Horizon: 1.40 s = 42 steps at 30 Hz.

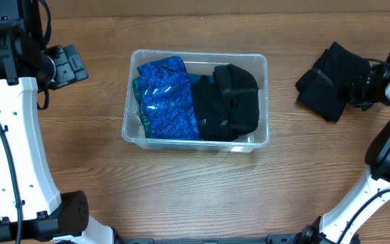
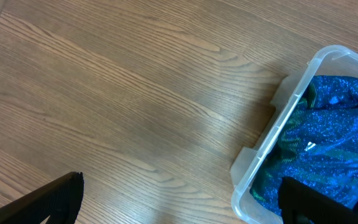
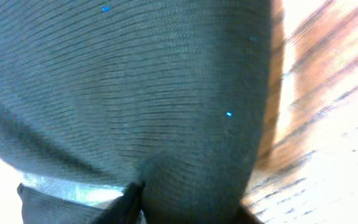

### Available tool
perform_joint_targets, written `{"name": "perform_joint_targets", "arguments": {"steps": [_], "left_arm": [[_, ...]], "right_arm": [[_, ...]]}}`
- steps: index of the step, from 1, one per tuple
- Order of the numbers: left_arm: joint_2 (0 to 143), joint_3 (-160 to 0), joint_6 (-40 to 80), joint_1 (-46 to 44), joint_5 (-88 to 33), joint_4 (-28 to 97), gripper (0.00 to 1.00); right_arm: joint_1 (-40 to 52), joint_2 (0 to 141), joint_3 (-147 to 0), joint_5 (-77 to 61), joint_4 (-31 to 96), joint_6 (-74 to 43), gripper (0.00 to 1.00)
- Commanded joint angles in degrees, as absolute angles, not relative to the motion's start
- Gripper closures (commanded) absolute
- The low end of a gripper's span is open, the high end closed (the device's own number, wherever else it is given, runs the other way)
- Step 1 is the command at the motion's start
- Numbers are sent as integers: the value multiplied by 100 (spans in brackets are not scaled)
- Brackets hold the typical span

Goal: Pack container
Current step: 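Grasp the last black cloth with the right gripper and lift it, then place the black cloth into the bin and press it down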

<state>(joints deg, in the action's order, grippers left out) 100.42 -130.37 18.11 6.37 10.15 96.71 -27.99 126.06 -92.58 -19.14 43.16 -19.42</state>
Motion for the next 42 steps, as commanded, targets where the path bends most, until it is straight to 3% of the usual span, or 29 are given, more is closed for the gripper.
{"name": "perform_joint_targets", "arguments": {"steps": [1, 5, 12, 17, 25, 26, 27, 28, 31, 34, 35, 38, 42], "left_arm": [[10049, -13019, 1887, 635, 1068, 9677, 0], [10049, -13019, 1887, 635, 1070, 9679, 0], [10049, -13019, 1887, 635, 1068, 9679, 0], [10049, -13019, 1887, 635, 1068, 9679, 0], [10049, -13019, 1887, 635, 1068, 9679, 0], [10049, -13019, 1887, 635, 1070, 9679, 0], [10049, -13019, 1887, 635, 1068, 9679, 0], [10049, -13019, 1887, 635, 1068, 9679, 0], [10049, -13019, 1887, 635, 1068, 9679, 0], [10049, -13019, 1887, 635, 1068, 9679, 0], [10049, -13019, 1887, 635, 1068, 9679, 0], [10049, -13019, 1887, 635, 1068, 9679, 0], [10049, -13019, 1887, 635, 1070, 9679, 0]], "right_arm": [[-2626, 12178, -9238, -2416, 4506, -1903, 90], [-1959, 10503, -9238, -2410, 4995, -1664, 96], [75, 8464, -9238, -2416, 5332, -1892, 96], [1374, 8473, -9223, -2491, 5234, -2462, 96], [2132, 9470, -8971, -2045, 5111, -3181, 96], [2150, 9533, -8890, -1946, 5122, -3181, 79], [2154, 9583, -8785, -1702, 5157, -3181, 46], [2152, 9625, -8670, -1194, 5271, -3179, 34], [2078, 9574, -8615, 681, 5660, -3107, 29], [2051, 9365, -8903, 1269, 5911, -2888, 29], [2099, 9242, -9006, 1144, 5878, -2799, 33], [2298, 9129, -9039, 563, 5603, -2764, 67], [2545, 9629, -9006, 268, 5142, -2792, 79]]}}
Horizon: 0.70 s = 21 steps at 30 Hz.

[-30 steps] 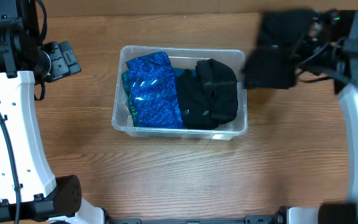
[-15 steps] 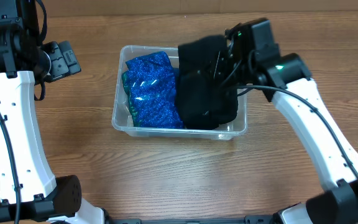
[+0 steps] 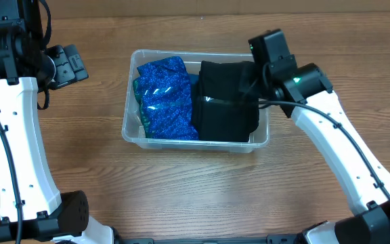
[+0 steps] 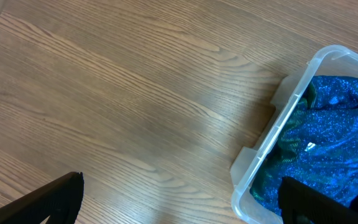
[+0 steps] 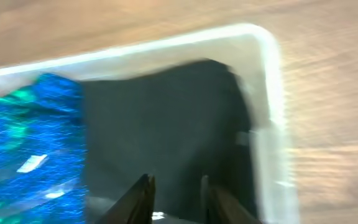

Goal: Pack container
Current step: 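Place the black cloth into the bin and press it down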

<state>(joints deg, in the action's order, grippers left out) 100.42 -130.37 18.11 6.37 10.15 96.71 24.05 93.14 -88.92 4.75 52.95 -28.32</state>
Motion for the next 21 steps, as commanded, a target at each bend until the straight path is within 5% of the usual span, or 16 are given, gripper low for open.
{"name": "perform_joint_targets", "arguments": {"steps": [1, 7, 15, 16, 21], "left_arm": [[10049, -13019, 1887, 635, 1068, 9679, 0], [10049, -13019, 1887, 635, 1068, 9679, 0], [10049, -13019, 1887, 635, 1068, 9679, 0], [10049, -13019, 1887, 635, 1070, 9679, 0], [10049, -13019, 1887, 635, 1070, 9679, 0]], "right_arm": [[2545, 9797, -9006, 272, 5124, -2867, 81], [2582, 11459, -9006, -386, 5144, -3002, 89], [2587, 9939, -9885, 401, 5736, -1761, 29], [2587, 9607, -9911, 401, 5800, -1555, 0], [2587, 8530, -9911, 259, 6595, -1474, 0]]}}
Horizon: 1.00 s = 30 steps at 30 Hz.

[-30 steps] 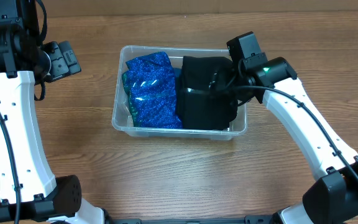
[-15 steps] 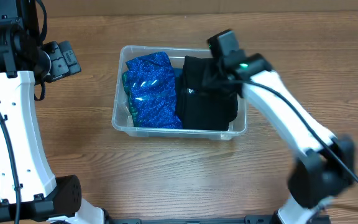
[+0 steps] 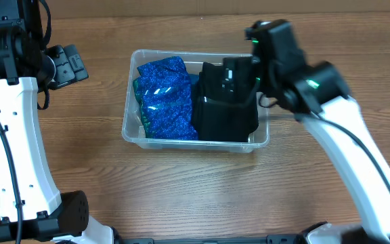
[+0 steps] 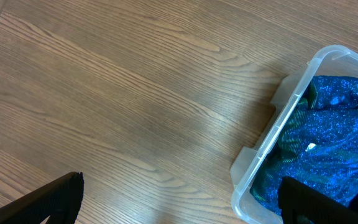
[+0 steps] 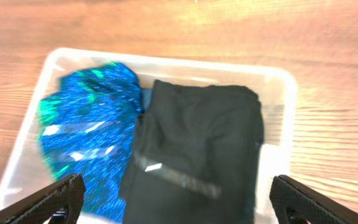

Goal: Pack container

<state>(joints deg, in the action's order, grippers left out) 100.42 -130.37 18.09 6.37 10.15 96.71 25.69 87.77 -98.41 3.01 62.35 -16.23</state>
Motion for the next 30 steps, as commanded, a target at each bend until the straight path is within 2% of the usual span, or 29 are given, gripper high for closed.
{"name": "perform_joint_targets", "arguments": {"steps": [1, 5, 9, 12, 15, 18, 25, 30], "left_arm": [[10049, -13019, 1887, 635, 1068, 9679, 0], [10049, -13019, 1887, 635, 1070, 9679, 0], [10049, -13019, 1887, 635, 1068, 9677, 0], [10049, -13019, 1887, 635, 1068, 9679, 0], [10049, -13019, 1887, 635, 1070, 9679, 0], [10049, -13019, 1887, 635, 1068, 9677, 0], [10049, -13019, 1887, 635, 1068, 9679, 0], [10049, -13019, 1887, 635, 1070, 9679, 0]], "right_arm": [[2587, 8458, -9911, 257, 6873, -1479, 0], [2255, 8040, -9911, 895, 7120, -1496, 0], [1245, 7061, -9909, 899, 7076, -1433, 0], [626, 6392, -9902, 895, 6884, -832, 0], [572, 5824, -9568, 895, 6475, -447, 0], [569, 5170, -8739, 895, 6156, -469, 0], [565, 2906, -4504, 897, 3830, -746, 0], [506, 1559, -2351, 897, 2720, -1367, 0]]}}
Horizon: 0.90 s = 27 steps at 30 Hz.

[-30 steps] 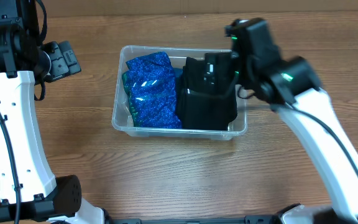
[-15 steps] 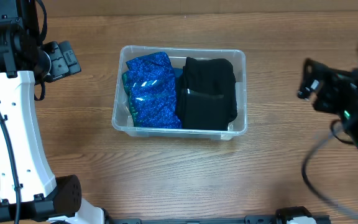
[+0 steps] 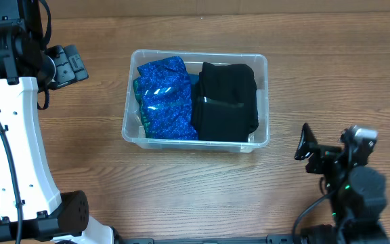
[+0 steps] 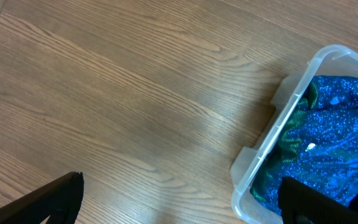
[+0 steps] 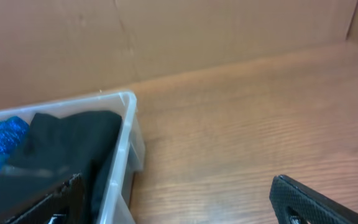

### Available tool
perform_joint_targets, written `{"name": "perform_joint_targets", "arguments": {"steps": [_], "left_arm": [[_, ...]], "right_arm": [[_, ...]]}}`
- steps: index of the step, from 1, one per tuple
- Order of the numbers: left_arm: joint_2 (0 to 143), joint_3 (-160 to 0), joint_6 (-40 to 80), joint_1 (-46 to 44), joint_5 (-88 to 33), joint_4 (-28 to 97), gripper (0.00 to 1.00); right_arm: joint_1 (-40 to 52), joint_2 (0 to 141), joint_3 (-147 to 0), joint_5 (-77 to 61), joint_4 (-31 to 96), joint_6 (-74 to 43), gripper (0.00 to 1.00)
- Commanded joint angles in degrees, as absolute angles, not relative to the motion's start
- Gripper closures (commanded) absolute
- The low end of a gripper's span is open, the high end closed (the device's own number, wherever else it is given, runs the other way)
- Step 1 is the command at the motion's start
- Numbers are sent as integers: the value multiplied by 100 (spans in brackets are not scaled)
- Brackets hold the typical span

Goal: Pack container

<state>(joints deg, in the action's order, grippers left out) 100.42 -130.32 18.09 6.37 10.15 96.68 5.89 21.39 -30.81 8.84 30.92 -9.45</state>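
Observation:
A clear plastic container [image 3: 198,53] stands mid-table. Its left half holds a sparkly blue garment [image 3: 164,98], its right half folded black garments [image 3: 225,102]. My right gripper [image 3: 315,152] sits low at the table's front right, clear of the container, open and empty. In the right wrist view that gripper [image 5: 176,199] faces the container's wall [image 5: 122,155], with the black garment [image 5: 61,137] inside. My left gripper [image 3: 66,66] hovers left of the container, open. In the left wrist view this gripper [image 4: 179,199] is empty, with the container corner [image 4: 272,134] and blue garment [image 4: 334,130] at right.
The wooden table [image 3: 181,190] stretches all round the container. A brown cardboard wall [image 5: 166,37] stands behind the table in the right wrist view.
My right gripper was open above the container's right half; now it is down at the table's front right, away from the container. The black garment stays inside. The left arm has not moved.
First my right gripper was on a black garment lying at the table's far right. Then it was at the container with that garment in the right half. Then it stood open above the packed garment, and now it is off to the front right.

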Motion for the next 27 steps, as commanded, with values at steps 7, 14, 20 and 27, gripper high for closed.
{"name": "perform_joint_targets", "arguments": {"steps": [7, 14, 20, 27], "left_arm": [[10049, -13019, 1887, 635, 1070, 9679, 0], [10049, -13019, 1887, 635, 1068, 9679, 0], [10049, -13019, 1887, 635, 1068, 9679, 0], [10049, -13019, 1887, 635, 1070, 9677, 0]], "right_arm": [[473, 331, -1186, 899, 2580, -1378, 0], [473, 298, -812, 897, 2574, -1378, 0], [475, 301, -744, 897, 2578, -1376, 0], [475, 301, -744, 897, 2578, -1376, 0]]}}
